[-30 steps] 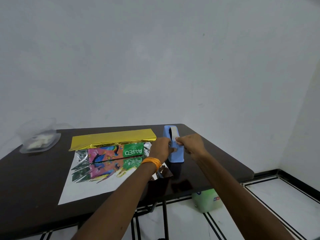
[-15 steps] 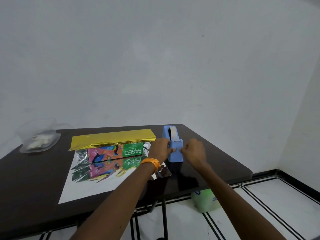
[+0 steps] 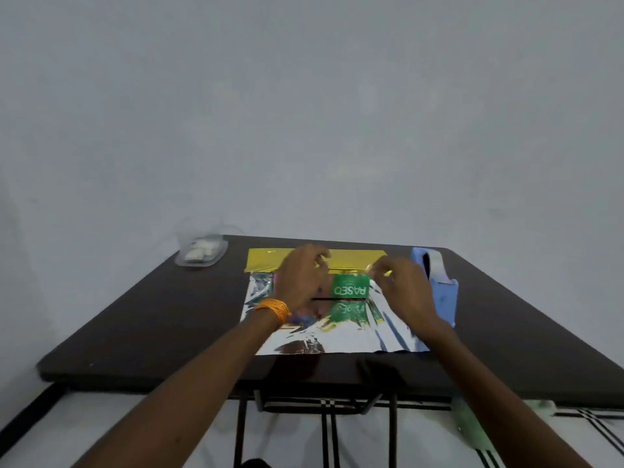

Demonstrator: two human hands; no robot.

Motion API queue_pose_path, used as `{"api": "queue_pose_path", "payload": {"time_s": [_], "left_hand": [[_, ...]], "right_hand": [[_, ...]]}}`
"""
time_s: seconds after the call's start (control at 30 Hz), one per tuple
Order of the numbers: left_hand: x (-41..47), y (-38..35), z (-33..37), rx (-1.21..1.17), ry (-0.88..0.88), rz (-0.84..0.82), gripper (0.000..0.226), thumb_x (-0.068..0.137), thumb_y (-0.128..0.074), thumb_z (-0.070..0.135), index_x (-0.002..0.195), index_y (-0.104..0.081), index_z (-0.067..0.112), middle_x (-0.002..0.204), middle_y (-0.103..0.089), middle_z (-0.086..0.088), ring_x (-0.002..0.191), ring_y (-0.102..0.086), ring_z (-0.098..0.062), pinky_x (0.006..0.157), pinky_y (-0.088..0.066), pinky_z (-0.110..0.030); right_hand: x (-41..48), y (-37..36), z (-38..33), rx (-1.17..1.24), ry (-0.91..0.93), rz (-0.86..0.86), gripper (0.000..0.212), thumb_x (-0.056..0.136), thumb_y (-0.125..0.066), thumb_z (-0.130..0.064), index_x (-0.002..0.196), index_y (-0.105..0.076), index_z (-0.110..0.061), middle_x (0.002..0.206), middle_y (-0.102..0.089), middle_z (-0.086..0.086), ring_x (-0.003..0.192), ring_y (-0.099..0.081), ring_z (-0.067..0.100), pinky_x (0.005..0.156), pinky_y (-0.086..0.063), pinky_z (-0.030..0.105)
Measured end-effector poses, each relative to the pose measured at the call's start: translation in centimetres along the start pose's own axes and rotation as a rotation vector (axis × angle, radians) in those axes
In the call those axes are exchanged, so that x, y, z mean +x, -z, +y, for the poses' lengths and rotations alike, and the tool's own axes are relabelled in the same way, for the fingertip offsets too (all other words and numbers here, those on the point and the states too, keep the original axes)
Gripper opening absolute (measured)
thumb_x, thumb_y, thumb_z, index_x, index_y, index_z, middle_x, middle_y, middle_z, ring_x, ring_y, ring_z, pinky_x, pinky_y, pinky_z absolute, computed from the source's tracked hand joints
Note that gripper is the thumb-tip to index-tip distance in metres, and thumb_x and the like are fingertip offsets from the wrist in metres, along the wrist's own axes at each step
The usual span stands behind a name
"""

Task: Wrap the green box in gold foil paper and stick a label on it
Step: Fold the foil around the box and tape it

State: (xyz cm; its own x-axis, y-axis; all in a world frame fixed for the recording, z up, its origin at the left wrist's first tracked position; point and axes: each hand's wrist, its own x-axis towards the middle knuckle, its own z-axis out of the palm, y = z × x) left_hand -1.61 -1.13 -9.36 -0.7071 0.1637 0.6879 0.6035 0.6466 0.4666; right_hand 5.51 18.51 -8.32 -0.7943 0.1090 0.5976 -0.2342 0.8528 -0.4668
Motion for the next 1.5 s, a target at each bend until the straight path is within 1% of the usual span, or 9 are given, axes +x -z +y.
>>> {"api": "queue_pose_path", "payload": {"time_s": [0.07,0.2,0.33,0.43,0.5,0.93,1.03,1.27,1.5], "left_hand": [[0.2,3.0,-3.3,-0.004,0.05,0.016,0.015,0.087,-0.066,0.013,0.099,-0.072,0.017,0.09,-0.068,0.0,0.081,-0.061,-0.016,0.075,-0.051,-0.033],[0.2,6.2,-8.1,0.008,0.102,-0.091,0.019,0.087,-0.072,0.022,0.105,-0.072,0.016,0.096,-0.062,-0.004,0.084,-0.059,-0.018,0.077,-0.05,-0.035],[-0.3,6.0,-9.7,-0.03,0.1,-0.132,0.019,0.085,-0.075,0.027,0.103,-0.074,0.019,0.098,-0.064,-0.003,0.081,-0.064,-0.017,0.073,-0.052,-0.03],[-0.5,5.4,-10.1,-0.093,0.095,-0.092,0.017,0.084,-0.076,0.028,0.098,-0.075,0.019,0.091,-0.066,0.002,0.075,-0.063,-0.01,0.067,-0.05,-0.02],[-0.6,5.1,-10.3,-0.097,0.11,-0.065,0.017,0.083,-0.076,0.031,0.097,-0.074,0.022,0.086,-0.067,0.005,0.072,-0.062,-0.006,0.062,-0.045,-0.011],[-0.9,4.0,-11.8,-0.169,0.096,-0.041,0.018,0.08,-0.081,0.018,0.097,-0.075,0.016,0.082,-0.071,0.003,0.071,-0.067,-0.009,0.067,-0.057,-0.02],[-0.9,3.9,-11.8,-0.205,0.11,-0.038,0.019,0.079,-0.082,0.018,0.096,-0.075,0.014,0.082,-0.071,0.001,0.071,-0.068,-0.011,0.065,-0.056,-0.017],[-0.8,3.9,-11.8,-0.185,0.133,-0.055,0.019,0.08,-0.081,0.02,0.097,-0.075,0.018,0.085,-0.072,0.003,0.069,-0.066,-0.001,0.063,-0.052,-0.009],[-0.6,3.9,-11.9,-0.174,0.127,-0.075,0.02,0.08,-0.08,0.017,0.099,-0.075,0.017,0.086,-0.072,0.003,0.072,-0.067,-0.005,0.069,-0.058,-0.019]], "right_hand": [[0.4,-1.9,-2.2,0.072,0.034,-0.094,0.014,0.093,-0.065,-0.02,0.083,-0.071,-0.026,0.075,-0.065,-0.01,0.066,-0.056,0.001,0.057,-0.038,0.023],[1.4,-5.6,-5.7,0.075,0.102,-0.226,0.015,0.091,-0.063,-0.011,0.094,-0.077,-0.015,0.075,-0.062,-0.003,0.068,-0.056,0.012,0.062,-0.036,0.024],[2.5,-7.9,-8.1,0.02,0.148,-0.306,0.025,0.09,-0.065,-0.012,0.113,-0.075,-0.017,0.093,-0.074,0.006,0.074,-0.059,0.016,0.066,-0.039,0.025],[2.8,-8.8,-9.1,-0.025,0.175,-0.359,0.066,0.088,-0.07,-0.013,0.146,-0.046,-0.033,0.091,-0.074,0.01,0.075,-0.067,0.022,0.072,-0.058,0.036],[3.0,-9.1,-9.4,-0.056,0.21,-0.354,0.075,0.089,-0.07,-0.015,0.151,-0.033,-0.035,0.088,-0.074,0.009,0.075,-0.067,0.024,0.072,-0.059,0.041],[3.8,-11.5,-9.1,-0.073,0.277,-0.292,0.069,0.095,-0.065,-0.017,0.153,-0.031,-0.029,0.09,-0.072,0.004,0.081,-0.065,0.021,0.071,-0.055,0.033],[3.8,-12.1,-9.2,-0.146,0.31,-0.274,0.069,0.096,-0.064,-0.024,0.154,-0.028,-0.032,0.099,-0.07,0.006,0.089,-0.062,0.022,0.072,-0.049,0.029],[4.2,-13.4,-9.2,-0.301,0.33,-0.226,0.072,0.098,-0.061,-0.032,0.156,-0.019,-0.035,0.112,-0.068,0.01,0.098,-0.063,0.025,0.074,-0.05,0.03],[4.3,-14.0,-9.6,-0.447,0.277,-0.176,0.068,0.1,-0.054,-0.043,0.156,-0.016,-0.034,0.111,-0.066,0.012,0.094,-0.065,0.027,0.07,-0.048,0.031]]}}
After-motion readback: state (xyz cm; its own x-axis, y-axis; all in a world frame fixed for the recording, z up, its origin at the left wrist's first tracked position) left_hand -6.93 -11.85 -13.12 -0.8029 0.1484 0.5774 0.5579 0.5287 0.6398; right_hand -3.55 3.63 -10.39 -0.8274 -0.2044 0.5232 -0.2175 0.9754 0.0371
